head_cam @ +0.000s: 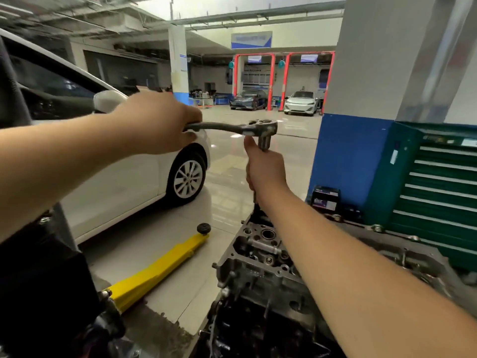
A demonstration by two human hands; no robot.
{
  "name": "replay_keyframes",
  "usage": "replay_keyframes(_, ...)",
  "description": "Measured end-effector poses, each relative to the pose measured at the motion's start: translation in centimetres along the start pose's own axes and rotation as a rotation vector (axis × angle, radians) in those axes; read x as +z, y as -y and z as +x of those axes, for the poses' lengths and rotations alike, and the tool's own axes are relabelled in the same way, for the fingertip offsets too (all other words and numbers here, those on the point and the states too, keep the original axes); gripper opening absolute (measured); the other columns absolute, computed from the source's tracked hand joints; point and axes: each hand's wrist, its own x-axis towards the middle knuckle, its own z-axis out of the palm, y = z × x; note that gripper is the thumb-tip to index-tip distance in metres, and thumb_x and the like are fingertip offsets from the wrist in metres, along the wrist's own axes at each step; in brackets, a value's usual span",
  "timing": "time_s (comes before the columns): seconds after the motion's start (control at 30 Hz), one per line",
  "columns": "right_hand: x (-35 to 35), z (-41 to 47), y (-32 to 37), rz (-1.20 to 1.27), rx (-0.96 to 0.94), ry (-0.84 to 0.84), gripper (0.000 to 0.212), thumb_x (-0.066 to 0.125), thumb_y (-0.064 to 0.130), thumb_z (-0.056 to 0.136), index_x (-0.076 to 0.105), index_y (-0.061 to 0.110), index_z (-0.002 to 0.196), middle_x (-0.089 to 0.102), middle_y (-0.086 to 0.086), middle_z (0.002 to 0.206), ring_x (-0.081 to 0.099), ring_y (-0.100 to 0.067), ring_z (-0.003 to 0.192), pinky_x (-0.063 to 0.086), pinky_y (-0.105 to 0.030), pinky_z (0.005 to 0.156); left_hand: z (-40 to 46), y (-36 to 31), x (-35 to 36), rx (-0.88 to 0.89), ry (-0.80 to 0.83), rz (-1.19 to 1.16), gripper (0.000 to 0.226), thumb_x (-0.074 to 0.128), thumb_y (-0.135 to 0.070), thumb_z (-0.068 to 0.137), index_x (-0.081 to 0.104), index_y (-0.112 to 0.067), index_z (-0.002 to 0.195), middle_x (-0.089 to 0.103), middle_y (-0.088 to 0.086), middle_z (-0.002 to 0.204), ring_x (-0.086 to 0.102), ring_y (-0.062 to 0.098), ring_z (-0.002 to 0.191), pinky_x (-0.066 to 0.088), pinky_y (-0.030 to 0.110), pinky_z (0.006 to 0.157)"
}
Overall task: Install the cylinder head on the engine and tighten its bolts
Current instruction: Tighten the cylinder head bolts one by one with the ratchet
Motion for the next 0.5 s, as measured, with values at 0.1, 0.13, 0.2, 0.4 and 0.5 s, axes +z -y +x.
replay_keyframes(0.1, 0.4, -0.7, -1.5, -0.022, -0.094, -0.094, 0.041, 0.066, 0.047, 0.096, 0.052, 0.023, 0.066, 0.043, 0.009, 0.050, 0.042, -0.019, 0.056, 0.032, -0.032, 0.060, 2.8, -0.2, 2.1, -0.064, 0.042, -0.102, 0.019, 0.057, -0.051, 0.101, 0.061, -0.033, 0.099, 0.060, -0.005, 0.084, 0.056, 0.021, 0.077, 0.056, 0.039, 0.073)
replay_keyframes(0.13, 0.2, -0.9, -1.9, -0.022, -0.119, -0.107, 0.039, 0.065, 0.045, 0.096, 0.051, 0.024, 0.067, 0.044, 0.006, 0.055, 0.042, -0.019, 0.058, 0.032, -0.033, 0.062, 4.2, -0.6, 2.7, -0.064, 0.059, -0.100, 0.023, 0.055, -0.052, 0.102, 0.065, -0.032, 0.105, 0.061, -0.004, 0.089, 0.056, 0.024, 0.087, 0.054, 0.042, 0.080)
replay_keyframes(0.2, 0.0, -1.4, -2.3, -0.034, -0.158, -0.103, 0.031, 0.063, 0.043, 0.097, 0.053, 0.026, 0.073, 0.046, 0.003, 0.064, 0.044, -0.018, 0.059, 0.033, -0.033, 0.062, 7.0, -1.3, 3.5, -0.075, 0.094, -0.102, 0.029, 0.054, -0.052, 0.103, 0.067, -0.033, 0.120, 0.063, 0.002, 0.111, 0.054, 0.033, 0.115, 0.048, 0.055, 0.097)
replay_keyframes(0.4, 0.1, -1.4, -2.5, -0.174, -0.218, -0.047, 0.026, 0.061, 0.038, 0.099, 0.048, 0.023, 0.081, 0.050, 0.000, 0.071, 0.045, -0.016, 0.061, 0.035, -0.031, 0.059, 11.2, -3.0, 4.6, -0.037, 0.105, -0.153, 0.035, 0.056, -0.048, 0.104, 0.070, -0.017, 0.112, 0.056, -0.001, 0.085, 0.062, 0.024, 0.092, 0.054, 0.039, 0.082)
replay_keyframes(0.5, -1.0, -0.1, -1.5, -0.121, -0.159, 0.059, 0.025, 0.069, 0.030, 0.093, 0.053, 0.022, 0.075, 0.053, 0.000, 0.060, 0.048, -0.020, 0.056, 0.040, -0.032, 0.059, 10.7, -2.0, 4.2, -0.043, 0.112, -0.064, 0.033, 0.056, -0.045, 0.104, 0.065, -0.014, 0.100, 0.052, 0.001, 0.076, 0.052, 0.019, 0.068, 0.049, 0.035, 0.065)
